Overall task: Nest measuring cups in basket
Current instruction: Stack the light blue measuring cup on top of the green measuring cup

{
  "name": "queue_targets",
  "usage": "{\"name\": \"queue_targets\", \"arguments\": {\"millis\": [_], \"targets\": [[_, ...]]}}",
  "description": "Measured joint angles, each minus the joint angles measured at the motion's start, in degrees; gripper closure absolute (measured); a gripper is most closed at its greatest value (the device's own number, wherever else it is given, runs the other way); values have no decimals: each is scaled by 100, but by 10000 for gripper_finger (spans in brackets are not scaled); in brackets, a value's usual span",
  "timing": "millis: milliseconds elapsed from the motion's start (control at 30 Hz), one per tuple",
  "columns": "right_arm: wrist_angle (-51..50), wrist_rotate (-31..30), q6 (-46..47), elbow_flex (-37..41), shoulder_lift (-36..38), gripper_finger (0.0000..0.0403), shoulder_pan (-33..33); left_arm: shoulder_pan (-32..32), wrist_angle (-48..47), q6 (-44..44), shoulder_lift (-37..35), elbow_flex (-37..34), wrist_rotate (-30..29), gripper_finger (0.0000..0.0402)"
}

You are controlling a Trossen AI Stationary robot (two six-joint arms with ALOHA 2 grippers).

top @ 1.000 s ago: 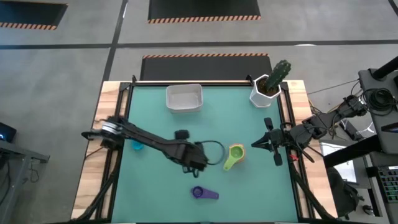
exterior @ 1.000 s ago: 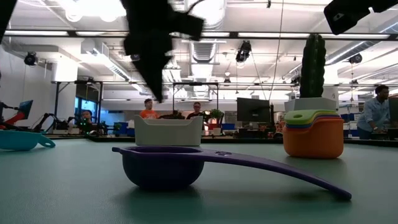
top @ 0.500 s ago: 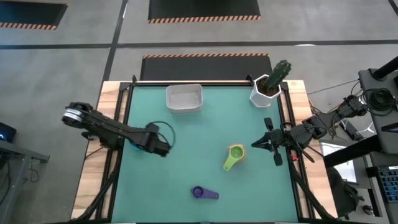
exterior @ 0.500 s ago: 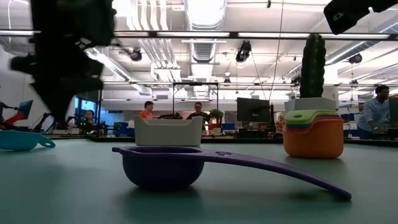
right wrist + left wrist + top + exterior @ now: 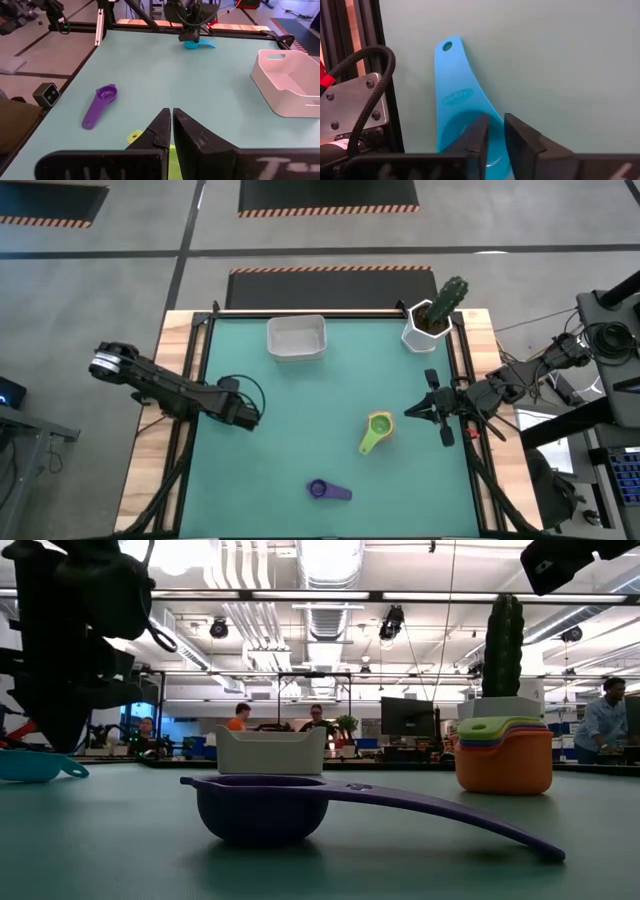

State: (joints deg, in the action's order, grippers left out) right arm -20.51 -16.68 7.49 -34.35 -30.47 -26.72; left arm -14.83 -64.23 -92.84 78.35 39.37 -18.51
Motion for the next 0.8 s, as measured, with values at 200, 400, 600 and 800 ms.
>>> {"name": "queue_targets", "arguments": {"millis": [200,400,600,800], "targets": [[0,-5,158,1,0,394,0,-56,12,88,0,68,5,284],[-4,-6,194,26,-1,394,0,-262,225,48,23,89,3,229],[-4,-8,53,26,-1,394,2,-318,226,-61,278,66,9,229],[-2,-153,-158,28,1,394,2,-317,101,-72,634,60,358,264]]}}
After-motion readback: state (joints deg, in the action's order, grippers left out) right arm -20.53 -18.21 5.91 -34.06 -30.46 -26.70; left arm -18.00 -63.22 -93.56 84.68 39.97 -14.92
